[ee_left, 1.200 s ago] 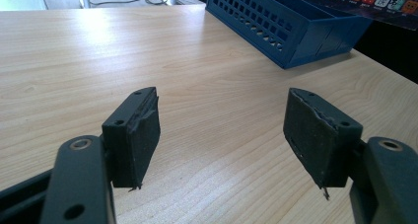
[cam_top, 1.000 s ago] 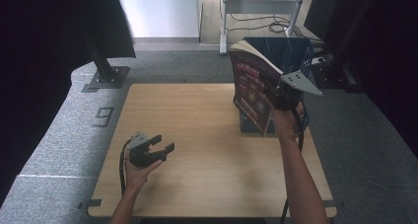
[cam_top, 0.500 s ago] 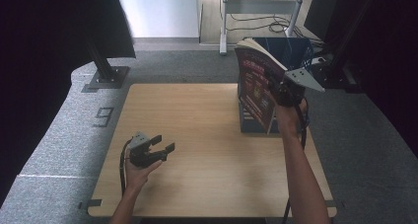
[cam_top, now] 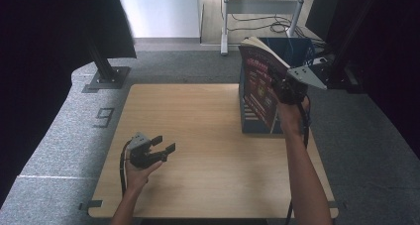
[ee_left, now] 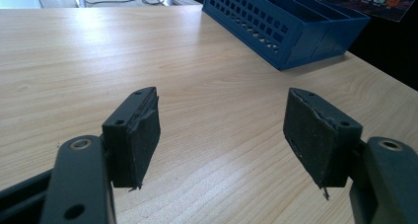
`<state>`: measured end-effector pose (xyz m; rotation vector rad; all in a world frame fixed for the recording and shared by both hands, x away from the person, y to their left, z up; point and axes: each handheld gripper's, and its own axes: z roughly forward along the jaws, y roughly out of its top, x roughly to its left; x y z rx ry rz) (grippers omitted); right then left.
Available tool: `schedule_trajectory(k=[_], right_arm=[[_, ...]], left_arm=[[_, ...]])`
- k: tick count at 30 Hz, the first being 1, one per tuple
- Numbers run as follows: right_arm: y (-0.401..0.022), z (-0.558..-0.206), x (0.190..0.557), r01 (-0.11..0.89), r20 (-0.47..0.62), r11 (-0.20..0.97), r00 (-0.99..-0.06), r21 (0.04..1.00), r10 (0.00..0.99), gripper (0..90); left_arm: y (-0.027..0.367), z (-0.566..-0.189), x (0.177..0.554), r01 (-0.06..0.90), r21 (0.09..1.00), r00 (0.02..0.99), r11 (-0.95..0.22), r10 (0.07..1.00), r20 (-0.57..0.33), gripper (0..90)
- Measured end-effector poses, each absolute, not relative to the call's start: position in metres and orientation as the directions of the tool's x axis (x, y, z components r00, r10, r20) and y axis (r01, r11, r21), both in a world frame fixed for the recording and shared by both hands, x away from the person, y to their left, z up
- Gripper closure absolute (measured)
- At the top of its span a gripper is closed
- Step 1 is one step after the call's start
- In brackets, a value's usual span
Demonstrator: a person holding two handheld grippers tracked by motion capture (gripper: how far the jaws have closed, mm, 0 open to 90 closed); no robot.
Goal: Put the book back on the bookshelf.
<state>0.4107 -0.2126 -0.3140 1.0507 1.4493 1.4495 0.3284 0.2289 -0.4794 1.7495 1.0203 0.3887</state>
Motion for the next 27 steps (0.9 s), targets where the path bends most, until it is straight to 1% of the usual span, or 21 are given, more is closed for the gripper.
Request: schedule_trajectory(k=[15, 27], right_arm=[[-0.217, -0.319, 0.418, 0.017, 0.017, -0.013, -0.288, 1.0, 0.958, 81.5], [-0.223, -0.323, 0.43, 0.031, 0.035, -0.029, -0.24, 0.999, 0.97, 81.5]], left_arm=[[0.23, -0.479, 0.329, 0.456, 0.884, 0.588, -0.107, 0.782, -0.209, 30.1], [0.232, -0.478, 0.329, 0.453, 0.886, 0.592, -0.099, 0.777, -0.216, 29.9]])
